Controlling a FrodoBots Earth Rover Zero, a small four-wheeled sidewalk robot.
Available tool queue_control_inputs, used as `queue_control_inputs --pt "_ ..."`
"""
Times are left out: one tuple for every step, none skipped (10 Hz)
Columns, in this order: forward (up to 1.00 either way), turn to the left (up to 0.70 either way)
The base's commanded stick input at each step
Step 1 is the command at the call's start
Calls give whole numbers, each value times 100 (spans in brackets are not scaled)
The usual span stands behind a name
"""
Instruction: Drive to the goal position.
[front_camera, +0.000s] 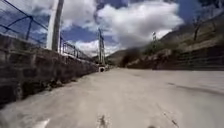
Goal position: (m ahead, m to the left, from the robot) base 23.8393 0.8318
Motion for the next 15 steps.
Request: queue_control_inputs --pt "70 0" --pt "70 0" --pt "70 0" --pt "70 0" --pt "70 0" --pt "70 0" --pt "70 0" --pt "70 0" --pt "70 0" --pt "70 0" --pt "70 0" --pt "70 0" --pt "70 0" --pt "70 0" --pt "70 0"
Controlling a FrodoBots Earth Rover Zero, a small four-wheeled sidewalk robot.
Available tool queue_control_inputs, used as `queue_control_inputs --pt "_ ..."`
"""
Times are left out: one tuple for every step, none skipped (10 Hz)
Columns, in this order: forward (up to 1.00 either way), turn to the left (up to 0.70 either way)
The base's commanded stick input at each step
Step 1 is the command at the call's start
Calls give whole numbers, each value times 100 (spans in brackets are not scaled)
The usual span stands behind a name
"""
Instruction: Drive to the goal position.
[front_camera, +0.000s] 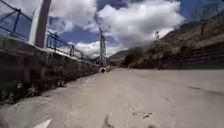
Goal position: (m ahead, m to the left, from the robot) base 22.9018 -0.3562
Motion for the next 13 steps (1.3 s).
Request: queue_control_inputs --pt "70 0" --pt "70 0" --pt "70 0" --pt "70 0" --pt "70 0" --pt "70 0" --pt "70 0" --pt "70 0" --pt "70 0" --pt "70 0" --pt "70 0" --pt "70 0" --pt "70 0"
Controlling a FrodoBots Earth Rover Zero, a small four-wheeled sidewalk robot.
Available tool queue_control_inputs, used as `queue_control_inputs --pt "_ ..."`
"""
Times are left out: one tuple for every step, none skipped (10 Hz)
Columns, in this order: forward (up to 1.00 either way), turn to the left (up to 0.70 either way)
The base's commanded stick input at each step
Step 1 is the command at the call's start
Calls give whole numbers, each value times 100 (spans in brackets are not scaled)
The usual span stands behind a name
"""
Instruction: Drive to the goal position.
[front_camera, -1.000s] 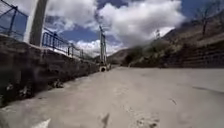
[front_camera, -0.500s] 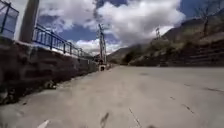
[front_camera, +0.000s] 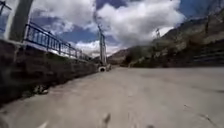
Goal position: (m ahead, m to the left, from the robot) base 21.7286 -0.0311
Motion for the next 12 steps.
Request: queue_control_inputs --pt "70 0" --pt "70 0" --pt "70 0" --pt "70 0" --pt "70 0" --pt "70 0" --pt "70 0" --pt "70 0" --pt "70 0" --pt "70 0" --pt "70 0" --pt "70 0"
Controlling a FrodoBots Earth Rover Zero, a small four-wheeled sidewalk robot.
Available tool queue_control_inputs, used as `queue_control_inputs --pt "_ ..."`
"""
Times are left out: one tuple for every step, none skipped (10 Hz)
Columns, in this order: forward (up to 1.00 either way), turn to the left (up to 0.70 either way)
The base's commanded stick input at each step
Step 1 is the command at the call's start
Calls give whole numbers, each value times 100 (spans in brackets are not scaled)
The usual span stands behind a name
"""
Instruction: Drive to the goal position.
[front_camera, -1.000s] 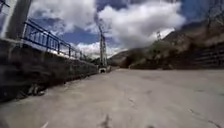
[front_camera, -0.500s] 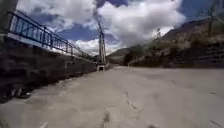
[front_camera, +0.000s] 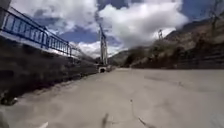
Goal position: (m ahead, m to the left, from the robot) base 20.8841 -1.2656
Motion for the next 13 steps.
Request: queue_control_inputs --pt "70 0" --pt "70 0" --pt "70 0" --pt "70 0" --pt "70 0" --pt "70 0" --pt "70 0" --pt "70 0" --pt "70 0" --pt "70 0" --pt "70 0" --pt "70 0" --pt "70 0"
